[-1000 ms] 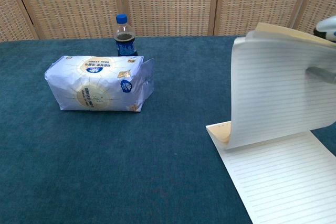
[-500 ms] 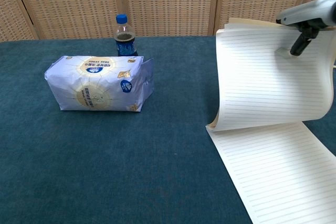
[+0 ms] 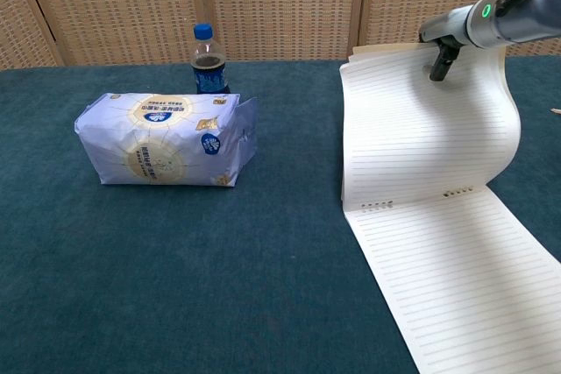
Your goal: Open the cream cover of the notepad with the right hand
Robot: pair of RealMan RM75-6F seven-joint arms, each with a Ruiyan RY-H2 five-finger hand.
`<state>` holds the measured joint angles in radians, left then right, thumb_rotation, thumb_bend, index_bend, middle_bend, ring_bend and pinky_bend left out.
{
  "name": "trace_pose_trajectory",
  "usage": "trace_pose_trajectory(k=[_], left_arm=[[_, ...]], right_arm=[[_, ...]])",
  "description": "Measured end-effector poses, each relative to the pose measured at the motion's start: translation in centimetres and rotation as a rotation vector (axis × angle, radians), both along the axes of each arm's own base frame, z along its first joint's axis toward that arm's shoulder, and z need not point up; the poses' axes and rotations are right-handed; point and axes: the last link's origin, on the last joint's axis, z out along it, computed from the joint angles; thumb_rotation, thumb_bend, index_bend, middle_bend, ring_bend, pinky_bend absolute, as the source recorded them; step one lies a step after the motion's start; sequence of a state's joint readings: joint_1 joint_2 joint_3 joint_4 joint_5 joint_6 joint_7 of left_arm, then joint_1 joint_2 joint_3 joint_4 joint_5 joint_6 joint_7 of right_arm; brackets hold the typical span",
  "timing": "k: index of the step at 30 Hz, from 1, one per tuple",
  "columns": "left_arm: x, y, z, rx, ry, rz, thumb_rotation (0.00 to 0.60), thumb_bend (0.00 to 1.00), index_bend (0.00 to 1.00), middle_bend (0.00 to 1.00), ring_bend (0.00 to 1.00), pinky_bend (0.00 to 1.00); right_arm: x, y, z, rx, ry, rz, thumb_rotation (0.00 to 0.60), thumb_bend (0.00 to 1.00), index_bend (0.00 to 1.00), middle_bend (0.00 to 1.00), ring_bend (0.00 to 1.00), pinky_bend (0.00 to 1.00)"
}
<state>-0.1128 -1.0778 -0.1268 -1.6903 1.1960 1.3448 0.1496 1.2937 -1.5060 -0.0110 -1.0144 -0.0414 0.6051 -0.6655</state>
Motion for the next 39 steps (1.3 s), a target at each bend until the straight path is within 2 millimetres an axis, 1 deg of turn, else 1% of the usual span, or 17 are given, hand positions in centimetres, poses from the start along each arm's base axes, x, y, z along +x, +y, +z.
trace_pose_trajectory(k=[1, 2, 3, 5, 9, 14, 17, 21, 24, 27, 30, 33, 34, 36, 37, 39], left_arm=[[-0.1, 0.1, 0.0, -0.001, 0.001, 0.006, 0.6, 0.0, 0.0, 0.0, 0.0, 0.0], [-0.2, 0.3, -0.1, -0.004, 0.003, 0.015, 0.6, 0.0, 0.0, 0.0, 0.0, 0.0], [-0.3, 0.4, -0.2, -0.005, 0.004, 0.018, 0.6, 0.0, 0.0, 0.0, 0.0, 0.0], [-0.4, 0.6, -0.3, -0.01, 0.007, 0.026, 0.6, 0.0, 0.0, 0.0, 0.0, 0.0], [-0.5, 0.8, -0.4, -0.013, 0.009, 0.032, 0.6, 0.0, 0.0, 0.0, 0.0, 0.0], [-0.5, 0.8, -0.3, -0.008, 0.009, 0.029, 0.6, 0.0, 0.0, 0.0, 0.0, 0.0], [-0.4, 0.7, -0.4, -0.012, 0.01, 0.025, 0.6, 0.0, 0.0, 0.0, 0.0, 0.0], [-0.3, 0.6, -0.4, -0.016, 0.007, 0.015, 0.6, 0.0, 0.0, 0.0, 0.0, 0.0], [-0.2, 0.5, -0.4, -0.014, 0.005, 0.004, 0.6, 0.0, 0.0, 0.0, 0.0, 0.0], [0.0, 0.5, -0.4, -0.011, 0.006, -0.023, 0.6, 0.0, 0.0, 0.0, 0.0, 0.0], [0.2, 0.3, -0.5, -0.015, 0.003, -0.058, 0.6, 0.0, 0.0, 0.0, 0.0, 0.0], [0.5, 0.0, -0.4, -0.013, -0.009, -0.086, 0.6, 0.0, 0.0, 0.0, 0.0, 0.0], [0.5, -0.1, -0.3, -0.01, -0.012, -0.093, 0.6, 0.0, 0.0, 0.0, 0.0, 0.0], [0.6, -0.4, -0.2, -0.005, -0.018, -0.105, 0.6, 0.0, 0.0, 0.0, 0.0, 0.0], [0.6, -0.5, -0.1, -0.004, -0.019, -0.109, 0.6, 0.0, 0.0, 0.0, 0.0, 0.0], [0.7, -0.8, -0.1, -0.006, -0.021, -0.12, 0.6, 0.0, 0.0, 0.0, 0.0, 0.0]], right_arm=[[0.0, -0.4, -0.2, -0.006, 0.005, -0.002, 0.6, 0.02, 0.03, 0.01, 0.0, 0.04], [0.0, -0.7, -0.5, -0.008, 0.008, -0.005, 0.6, 0.0, 0.0, 0.0, 0.0, 0.01], [-0.1, -0.9, -0.7, -0.007, 0.009, -0.008, 0.6, 0.0, 0.0, 0.0, 0.0, 0.0], [-0.3, -1.2, -1.2, -0.002, 0.002, -0.025, 0.6, 0.0, 0.0, 0.0, 0.0, 0.0], [-0.6, -1.8, -1.5, -0.032, -0.008, -0.036, 0.6, 0.0, 0.0, 0.0, 0.0, 0.0], [-0.1, -2.5, -1.5, -0.106, -0.02, 0.033, 0.6, 0.0, 0.0, 0.0, 0.0, 0.0], [0.4, -2.8, -1.1, -0.152, -0.032, 0.102, 0.6, 0.0, 0.0, 0.0, 0.0, 0.0], [0.7, -2.4, -0.4, -0.188, -0.058, 0.177, 0.6, 0.0, 0.0, 0.0, 0.0, 0.0], [0.6, -1.3, 0.1, -0.197, -0.079, 0.232, 0.6, 0.0, 0.0, 0.0, 0.0, 0.0], [0.0, 0.8, 0.8, -0.202, -0.09, 0.304, 0.6, 0.0, 0.0, 0.0, 0.0, 0.0], [-1.0, 3.9, 1.9, -0.207, -0.109, 0.384, 0.6, 0.0, 0.0, 0.0, 0.0, 0.0], [-2.6, 8.1, 3.4, -0.223, -0.133, 0.458, 0.6, 0.0, 0.0, 0.0, 0.0, 0.0], [-3.4, 9.9, 4.2, -0.231, -0.14, 0.483, 0.6, 0.0, 0.0, 0.0, 0.0, 0.0], [-4.9, 12.6, 5.3, -0.246, -0.14, 0.511, 0.6, 0.0, 0.0, 0.0, 0.0, 0.0], [-5.9, 14.4, 5.9, -0.253, -0.139, 0.521, 0.6, 0.0, 0.0, 0.0, 0.0, 0.0], [-7.4, 16.9, 6.7, -0.263, -0.14, 0.524, 0.6, 0.0, 0.0, 0.0, 0.0, 0.0]])
